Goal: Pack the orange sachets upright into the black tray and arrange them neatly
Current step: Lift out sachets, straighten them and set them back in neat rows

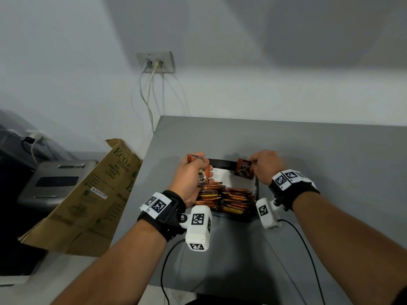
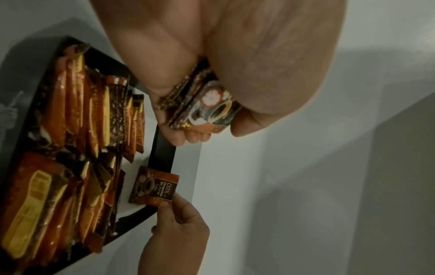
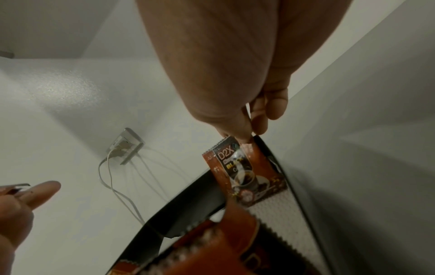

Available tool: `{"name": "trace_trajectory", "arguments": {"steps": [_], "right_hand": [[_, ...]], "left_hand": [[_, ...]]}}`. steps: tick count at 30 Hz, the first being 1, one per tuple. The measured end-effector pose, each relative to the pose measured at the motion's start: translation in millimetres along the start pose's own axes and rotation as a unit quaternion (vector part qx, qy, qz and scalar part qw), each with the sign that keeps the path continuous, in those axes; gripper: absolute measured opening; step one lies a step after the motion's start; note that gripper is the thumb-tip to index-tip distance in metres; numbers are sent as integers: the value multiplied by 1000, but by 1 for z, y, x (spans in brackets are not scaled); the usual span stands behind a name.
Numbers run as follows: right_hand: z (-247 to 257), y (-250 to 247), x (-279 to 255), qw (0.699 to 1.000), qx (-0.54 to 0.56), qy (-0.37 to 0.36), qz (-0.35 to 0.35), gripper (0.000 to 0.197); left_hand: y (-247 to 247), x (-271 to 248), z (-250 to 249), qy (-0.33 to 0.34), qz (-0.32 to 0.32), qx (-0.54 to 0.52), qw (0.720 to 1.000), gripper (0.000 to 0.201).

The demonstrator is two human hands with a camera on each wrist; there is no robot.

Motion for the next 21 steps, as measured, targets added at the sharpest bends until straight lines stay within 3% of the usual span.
{"name": "trace_trajectory", "arguments": {"steps": [7,12,14,18,21], "right_hand": [[2,-6,-5,1000,0,-10,-2,28],[22,-47,-19,991,77,-74,-76,30],[46,-65,-30,983,136,-113,-53,25],[89,-75,-45,965,183,-180,54,13],[85,-86,-34,971,180,-156,8,10]], "left_hand": [[7,1,2,-9,13,17,1000,32],[11,1,-1,33,47,92,994,47],[18,1,-4,54,65,113,990,51],[33,2,-11,74,97,119,985,54],[23,8,-17,78,55,139,986,50]]}}
Point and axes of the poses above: each hand's wrist, its own x-axis towards the middle knuckle, its own y-axis out of the palm, z = x × y, the point moved 8 cm from there along x, towards the middle knuckle, and after that the axes turned 8 degrees about -x, right-handed, at the moved point
